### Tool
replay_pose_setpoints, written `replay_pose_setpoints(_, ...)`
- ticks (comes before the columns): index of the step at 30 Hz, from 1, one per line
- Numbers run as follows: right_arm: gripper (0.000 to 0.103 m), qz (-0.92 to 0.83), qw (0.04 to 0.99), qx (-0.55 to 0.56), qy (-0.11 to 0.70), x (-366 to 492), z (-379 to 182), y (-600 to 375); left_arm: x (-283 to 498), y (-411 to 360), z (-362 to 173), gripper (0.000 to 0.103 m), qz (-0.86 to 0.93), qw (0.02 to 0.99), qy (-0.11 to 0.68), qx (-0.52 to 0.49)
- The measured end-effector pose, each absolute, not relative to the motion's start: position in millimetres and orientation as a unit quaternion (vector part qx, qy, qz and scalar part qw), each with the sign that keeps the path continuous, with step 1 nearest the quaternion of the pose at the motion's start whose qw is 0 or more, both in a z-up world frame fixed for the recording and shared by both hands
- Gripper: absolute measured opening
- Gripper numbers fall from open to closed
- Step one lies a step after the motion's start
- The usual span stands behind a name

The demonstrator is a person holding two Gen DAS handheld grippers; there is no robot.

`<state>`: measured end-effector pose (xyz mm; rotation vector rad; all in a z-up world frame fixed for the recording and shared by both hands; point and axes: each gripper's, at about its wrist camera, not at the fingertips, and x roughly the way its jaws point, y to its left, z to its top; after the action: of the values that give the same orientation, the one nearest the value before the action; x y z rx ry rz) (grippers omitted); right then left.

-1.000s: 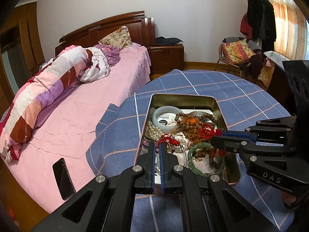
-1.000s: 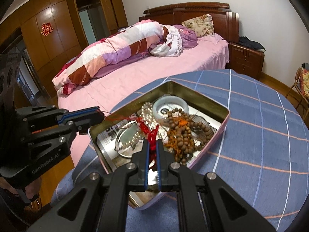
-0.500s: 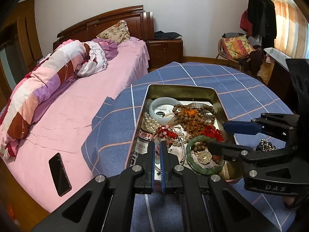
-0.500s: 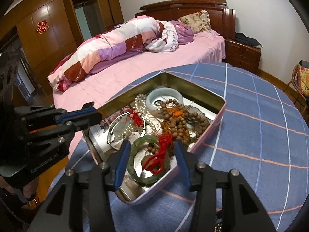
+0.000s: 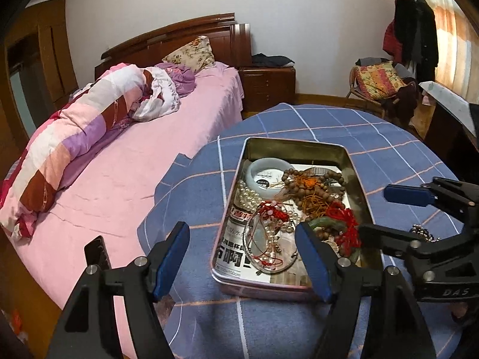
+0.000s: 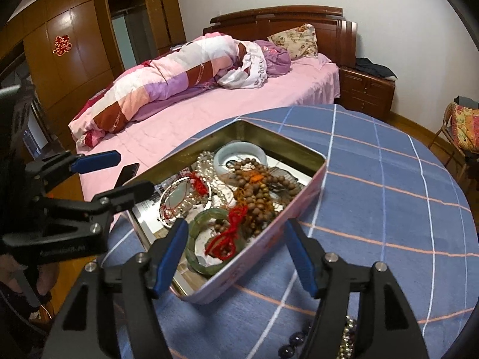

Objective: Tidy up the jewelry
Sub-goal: 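Carry the red-tasseled pendant into the pink tin and open both tools, then grasp the gold bead strand with the right tool while the left tool grasps the purple bead bracelet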

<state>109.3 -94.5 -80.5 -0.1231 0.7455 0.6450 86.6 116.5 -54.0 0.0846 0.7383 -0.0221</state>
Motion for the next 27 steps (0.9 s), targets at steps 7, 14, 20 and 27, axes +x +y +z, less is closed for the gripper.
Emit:
replay_pose_setpoints(7, 0.073, 0.291, 0.886, -0.052, 0.356, 104.7, -80.6, -120.6, 81.4, 113.5, -47.8, 0.073, 0.006, 0.936, 0.351, 0.042)
replay_pose_setpoints(14, 0.076, 0.252, 0.898, -0.036, 0.360, 94.6, -83.0, -170.0, 67.4, 89.4, -38.2, 0.073, -0.003, 0.941, 0.332, 0.062)
replay_pose_setpoints(20, 0.077, 0.203, 0.905, -0.017, 0.373, 87.5, -93.4, -216.9, 62.8, 58.8, -47.5, 0.073, -0.009, 0.936, 0.342, 0.088)
replay_pose_setpoints(27, 0.076, 0.173, 0.903, -0.015, 0.394, 76.1, -113.2, -243.8, 57.1, 21.9, -59.2, 0.073, -0.029, 0.928, 0.356, 0.104)
